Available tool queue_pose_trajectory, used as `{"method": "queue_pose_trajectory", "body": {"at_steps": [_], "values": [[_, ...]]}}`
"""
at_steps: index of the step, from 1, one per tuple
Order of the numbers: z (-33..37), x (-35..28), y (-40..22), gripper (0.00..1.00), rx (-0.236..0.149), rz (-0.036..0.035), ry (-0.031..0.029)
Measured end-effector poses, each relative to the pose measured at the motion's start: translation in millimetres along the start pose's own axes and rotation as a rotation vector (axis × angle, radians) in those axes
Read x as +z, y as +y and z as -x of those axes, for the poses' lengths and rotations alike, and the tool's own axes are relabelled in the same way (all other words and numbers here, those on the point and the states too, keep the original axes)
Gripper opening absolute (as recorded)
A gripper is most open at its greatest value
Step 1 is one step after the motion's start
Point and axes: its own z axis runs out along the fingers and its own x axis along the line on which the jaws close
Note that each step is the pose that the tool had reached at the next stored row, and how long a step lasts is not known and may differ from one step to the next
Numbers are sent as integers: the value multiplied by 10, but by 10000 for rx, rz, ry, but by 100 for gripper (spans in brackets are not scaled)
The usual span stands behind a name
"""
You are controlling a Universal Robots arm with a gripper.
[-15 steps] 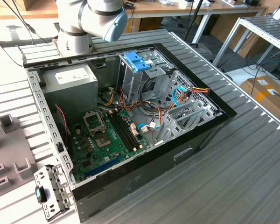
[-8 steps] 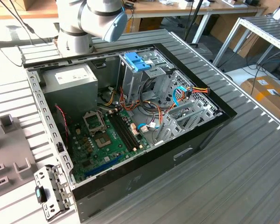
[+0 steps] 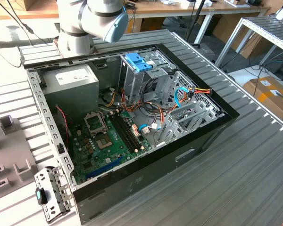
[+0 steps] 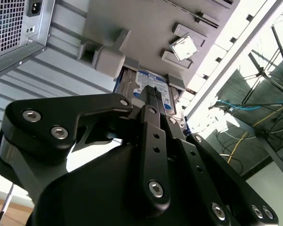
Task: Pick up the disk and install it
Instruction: 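Reach for the disk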
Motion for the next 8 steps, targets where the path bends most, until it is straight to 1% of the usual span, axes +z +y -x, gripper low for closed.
{"method": "queue_pose_trajectory", "body": {"at_steps": [2,6,8], "values": [[-24,0,-2,11,0,1,-1],[-104,-3,-8,11,0,0,0],[-132,-3,-10,11,0,1,-1]]}}
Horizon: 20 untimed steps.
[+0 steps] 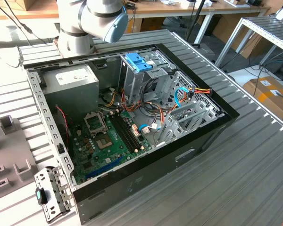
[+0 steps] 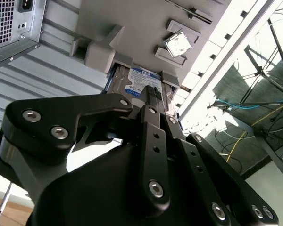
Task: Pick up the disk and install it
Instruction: 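Reach for the disk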
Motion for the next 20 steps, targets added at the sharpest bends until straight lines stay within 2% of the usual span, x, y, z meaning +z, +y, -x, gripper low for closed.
{"method": "queue_pose_trajectory", "body": {"at_steps": [10,20], "values": [[-134,-4,-10,11,0,-1,0],[-238,-7,-18,11,0,-1,1]]}}
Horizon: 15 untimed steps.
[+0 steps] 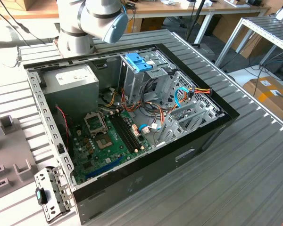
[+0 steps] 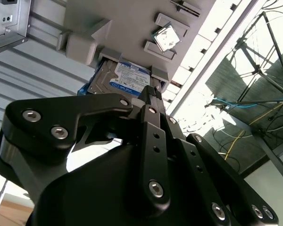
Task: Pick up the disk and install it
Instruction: 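Reach for the disk, then pick up the disk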
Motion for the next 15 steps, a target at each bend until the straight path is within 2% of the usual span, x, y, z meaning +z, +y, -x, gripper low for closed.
{"method": "queue_pose_trajectory", "body": {"at_steps": [3,15], "values": [[-54,-1,-5,11,0,0,0],[-55,-1,-5,11,-6,0,0]]}}
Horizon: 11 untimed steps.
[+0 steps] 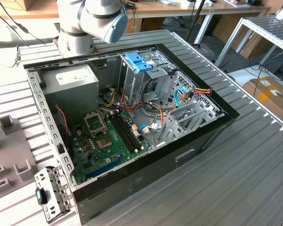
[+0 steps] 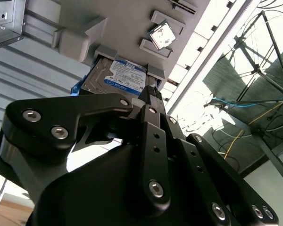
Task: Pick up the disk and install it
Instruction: 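Pick up the disk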
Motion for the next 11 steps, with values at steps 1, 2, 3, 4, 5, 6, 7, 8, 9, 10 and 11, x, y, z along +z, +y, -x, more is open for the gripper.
{"method": "queue_pose_trajectory", "body": {"at_steps": [1,2,3,4,5,6,7,8,9,10,11], "values": [[0,0,0,11,-21,1,0],[0,0,0,11,-42,1,2],[0,0,0,11,-75,2,3],[0,0,0,11,-114,3,5],[0,0,0,11,-151,4,6],[0,0,0,11,-210,5,10],[0,0,0,11,-281,7,13],[0,0,0,11,-395,10,17],[0,0,0,11,-464,11,21],[0,0,0,11,-513,13,23],[0,0,0,11,-554,14,25]]}}
